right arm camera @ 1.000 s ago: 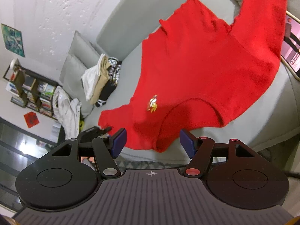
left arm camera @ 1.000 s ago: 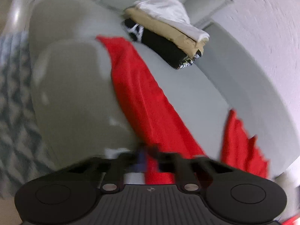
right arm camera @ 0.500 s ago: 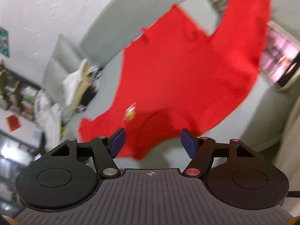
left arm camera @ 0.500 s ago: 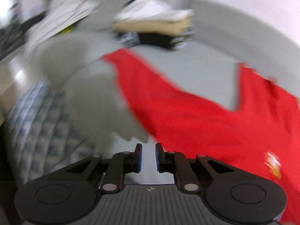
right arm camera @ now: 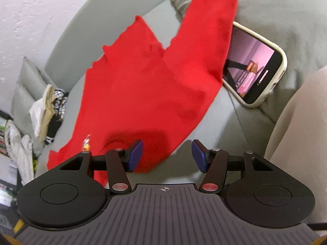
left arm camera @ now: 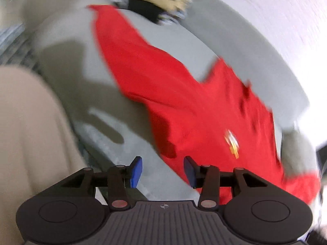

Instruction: Fold clothes

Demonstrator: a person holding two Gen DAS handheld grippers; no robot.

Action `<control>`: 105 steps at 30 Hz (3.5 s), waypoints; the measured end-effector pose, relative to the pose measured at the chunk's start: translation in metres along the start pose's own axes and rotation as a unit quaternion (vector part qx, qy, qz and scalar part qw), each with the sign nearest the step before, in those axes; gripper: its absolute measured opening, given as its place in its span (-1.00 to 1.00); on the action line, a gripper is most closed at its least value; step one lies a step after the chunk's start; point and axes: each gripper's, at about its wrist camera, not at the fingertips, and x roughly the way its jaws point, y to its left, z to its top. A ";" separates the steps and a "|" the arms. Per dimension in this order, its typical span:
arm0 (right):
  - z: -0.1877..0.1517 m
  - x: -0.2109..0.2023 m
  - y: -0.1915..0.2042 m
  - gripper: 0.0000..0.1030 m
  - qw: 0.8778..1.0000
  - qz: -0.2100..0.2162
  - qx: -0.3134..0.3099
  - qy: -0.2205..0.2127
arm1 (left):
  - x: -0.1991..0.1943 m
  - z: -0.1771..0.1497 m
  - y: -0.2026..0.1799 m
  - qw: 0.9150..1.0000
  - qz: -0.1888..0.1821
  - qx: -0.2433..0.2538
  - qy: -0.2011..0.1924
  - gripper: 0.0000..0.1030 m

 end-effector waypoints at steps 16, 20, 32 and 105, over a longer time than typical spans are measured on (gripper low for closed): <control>0.017 0.010 -0.014 0.13 0.999 -0.018 0.025 -0.042 | 0.016 0.009 -0.036 0.990 0.071 0.122 0.024 -1.00; 0.014 0.001 -0.015 0.13 0.998 -0.034 0.013 -0.047 | 0.005 0.006 -0.048 0.982 0.080 0.167 0.041 -0.83; 0.009 -0.002 0.042 -0.19 0.980 -0.042 -0.147 -0.128 | -0.033 -0.027 -0.092 0.954 -0.011 0.300 -0.009 -0.29; 0.268 0.167 0.141 0.13 0.975 -0.041 -0.202 -0.086 | 0.232 0.223 -0.204 0.952 -0.026 0.304 0.032 -0.17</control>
